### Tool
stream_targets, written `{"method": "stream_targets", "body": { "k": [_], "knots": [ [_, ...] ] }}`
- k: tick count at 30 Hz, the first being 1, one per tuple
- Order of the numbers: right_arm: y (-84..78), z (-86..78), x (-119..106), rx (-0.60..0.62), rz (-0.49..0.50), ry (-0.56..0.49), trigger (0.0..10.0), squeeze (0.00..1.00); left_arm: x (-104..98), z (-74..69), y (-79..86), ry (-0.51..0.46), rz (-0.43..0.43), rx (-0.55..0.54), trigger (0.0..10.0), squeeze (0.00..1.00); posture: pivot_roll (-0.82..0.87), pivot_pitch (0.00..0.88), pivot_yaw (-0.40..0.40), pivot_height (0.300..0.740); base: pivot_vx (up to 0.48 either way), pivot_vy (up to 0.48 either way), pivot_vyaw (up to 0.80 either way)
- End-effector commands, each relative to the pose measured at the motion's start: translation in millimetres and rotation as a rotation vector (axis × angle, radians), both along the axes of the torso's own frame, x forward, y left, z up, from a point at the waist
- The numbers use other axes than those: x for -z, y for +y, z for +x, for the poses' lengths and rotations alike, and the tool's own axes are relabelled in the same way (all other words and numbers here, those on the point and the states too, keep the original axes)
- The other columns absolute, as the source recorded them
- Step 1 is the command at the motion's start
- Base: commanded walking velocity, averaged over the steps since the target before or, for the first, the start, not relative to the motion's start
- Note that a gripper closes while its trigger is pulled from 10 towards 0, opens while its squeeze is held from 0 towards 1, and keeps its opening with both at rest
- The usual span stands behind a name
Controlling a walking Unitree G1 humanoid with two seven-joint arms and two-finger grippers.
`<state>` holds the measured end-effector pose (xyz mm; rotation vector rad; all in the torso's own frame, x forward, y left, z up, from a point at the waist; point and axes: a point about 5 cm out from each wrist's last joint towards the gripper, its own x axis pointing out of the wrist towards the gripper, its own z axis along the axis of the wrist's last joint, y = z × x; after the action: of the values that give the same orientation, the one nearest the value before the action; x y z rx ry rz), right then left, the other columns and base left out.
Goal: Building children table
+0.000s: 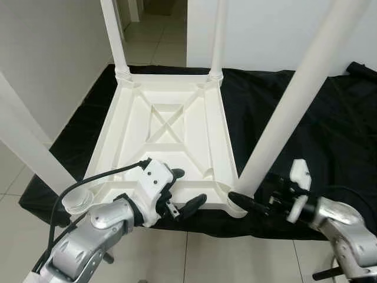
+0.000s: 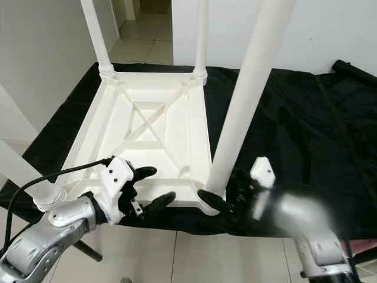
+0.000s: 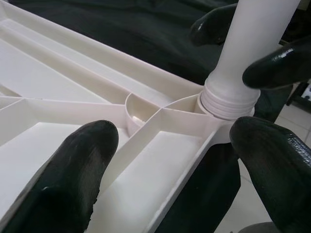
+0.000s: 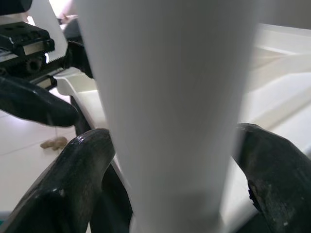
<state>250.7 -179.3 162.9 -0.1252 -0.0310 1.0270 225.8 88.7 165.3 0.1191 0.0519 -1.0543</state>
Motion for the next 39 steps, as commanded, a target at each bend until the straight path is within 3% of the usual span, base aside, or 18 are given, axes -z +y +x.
{"method": "stream_targets", "body": {
  "k": [1,4,6,7,11,14,20,25,28,32,39],
  "knots": [
    [1.5,2.5,3.1,0.01,-0.014,-0.002,10.0,0.0,-0.2,-7.0,-3.8,0.008,0.013,0.098,10.0,0.0,0.02,0.063,0.018,0.74,0.0,0.0,0.0],
    [3.0,18.7,10.9,0.091,-0.011,-0.032,10.0,0.0,1.9,-8.8,-6.0,0.007,0.016,0.093,10.0,0.0,0.03,0.054,0.024,0.74,0.0,0.0,0.0],
    [3.0,18.7,10.9,0.091,-0.011,-0.032,10.0,0.0,1.9,-8.8,-6.0,0.007,0.016,0.093,10.0,0.0,0.03,0.054,0.024,0.74,0.0,0.0,0.0],
    [-5.0,26.7,17.5,0.178,-0.017,-0.029,10.0,0.0,3.4,-7.6,-6.0,-0.001,0.032,0.094,10.0,0.0,0.03,0.048,0.024,0.74,0.0,0.0,0.0],
    [-11.7,30.7,21.5,0.241,-0.022,-0.029,10.0,0.0,3.6,-4.7,-5.1,-0.009,0.045,0.089,10.0,0.0,0.02,0.049,0.029,0.74,0.0,0.0,0.0],
    [-35.6,37.1,22.7,0.392,-0.027,-0.049,10.0,0.0,1.9,-1.3,-9.0,-0.028,0.042,0.088,10.0,0.0,0.02,0.049,0.029,0.74,0.0,0.0,0.0],
    [-48.2,42.3,20.1,0.474,-0.022,-0.08,10.0,0.0,1.1,0.1,-11.3,-0.039,0.034,0.084,10.0,0.0,0.0,0.054,0.031,0.74,0.0,0.0,0.0],
    [-68.5,51.4,13.6,0.643,0.015,-0.121,10.0,0.0,-0.7,0.1,-21.5,-0.008,-0.028,0.092,10.0,0.0,-0.02,0.055,0.025,0.74,0.0,0.0,0.0],
    [-75.2,53.1,10.8,0.708,0.027,-0.153,10.0,0.0,4.8,-3.4,-24.8,-0.008,0.006,0.089,10.0,0.0,-0.03,0.054,0.027,0.74,0.0,0.0,0.0],
    [-78.1,54.8,10.3,0.741,0.032,-0.163,10.0,0.0,7.5,-3.5,-26.5,-0.006,0.028,0.079,10.0,0.0,-0.03,0.05,0.033,0.74,0.0,0.0,0.0],
    [-60.5,55.0,11.6,0.671,0.042,-0.162,10.0,0.0,10.8,-4.5,-35.9,0.067,-0.021,0.101,10.0,0.0,-0.04,0.049,0.036,0.74,0.0,0.0,0.0]
  ]
}}
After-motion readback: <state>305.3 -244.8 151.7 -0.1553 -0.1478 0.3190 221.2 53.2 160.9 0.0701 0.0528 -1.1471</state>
